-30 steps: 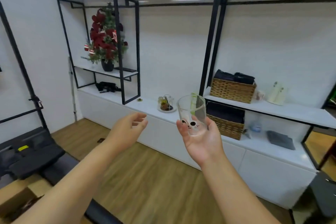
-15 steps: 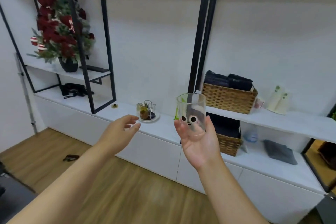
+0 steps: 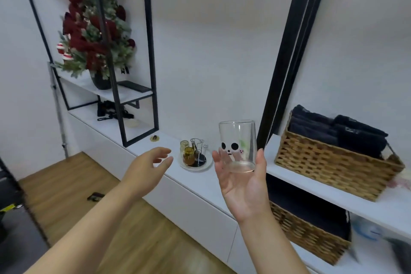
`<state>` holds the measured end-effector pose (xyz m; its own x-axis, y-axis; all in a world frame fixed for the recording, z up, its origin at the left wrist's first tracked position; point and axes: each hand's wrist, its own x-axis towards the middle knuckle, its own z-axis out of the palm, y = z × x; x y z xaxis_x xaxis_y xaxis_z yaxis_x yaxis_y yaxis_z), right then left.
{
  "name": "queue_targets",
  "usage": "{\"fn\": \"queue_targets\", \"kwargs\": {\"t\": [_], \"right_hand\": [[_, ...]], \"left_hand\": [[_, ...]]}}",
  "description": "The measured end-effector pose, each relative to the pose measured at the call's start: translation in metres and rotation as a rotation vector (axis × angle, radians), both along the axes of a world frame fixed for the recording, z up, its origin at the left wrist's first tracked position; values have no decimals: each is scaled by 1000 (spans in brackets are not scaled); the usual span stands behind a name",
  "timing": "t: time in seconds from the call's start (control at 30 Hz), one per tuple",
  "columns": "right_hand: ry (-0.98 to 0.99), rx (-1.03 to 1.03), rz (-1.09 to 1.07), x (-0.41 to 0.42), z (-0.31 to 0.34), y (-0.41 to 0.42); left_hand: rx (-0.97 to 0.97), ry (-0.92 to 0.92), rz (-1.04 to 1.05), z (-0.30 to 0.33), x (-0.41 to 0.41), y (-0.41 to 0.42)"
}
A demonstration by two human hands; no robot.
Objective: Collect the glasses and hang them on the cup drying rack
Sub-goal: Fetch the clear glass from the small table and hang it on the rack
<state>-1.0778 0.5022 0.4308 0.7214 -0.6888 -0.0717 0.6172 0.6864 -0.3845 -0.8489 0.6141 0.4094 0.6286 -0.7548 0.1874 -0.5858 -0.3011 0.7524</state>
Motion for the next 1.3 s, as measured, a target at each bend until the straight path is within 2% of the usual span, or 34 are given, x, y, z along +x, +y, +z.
{"fn": "queue_targets", "kwargs": {"t": [0.23, 0.37, 0.67, 0.97, 1.17, 1.3], "right_hand": [[69, -5, -29, 66, -11, -78], [123, -102, -62, 109, -31, -110], [316, -271, -252, 210, -63, -173], [302, -62, -519, 279, -91, -216], [323, -16, -564, 306, -129, -261], [420, 56, -562, 325, -159, -294]], "left_hand": [[16, -5, 22, -7, 48, -69], [25, -2, -10, -16, 82, -109], [123, 3, -212, -49, 207, -193], [237, 28, -361, -96, 293, -268], [285, 17, -422, -153, 314, -323], [329, 35, -401, -205, 328, -355]]}}
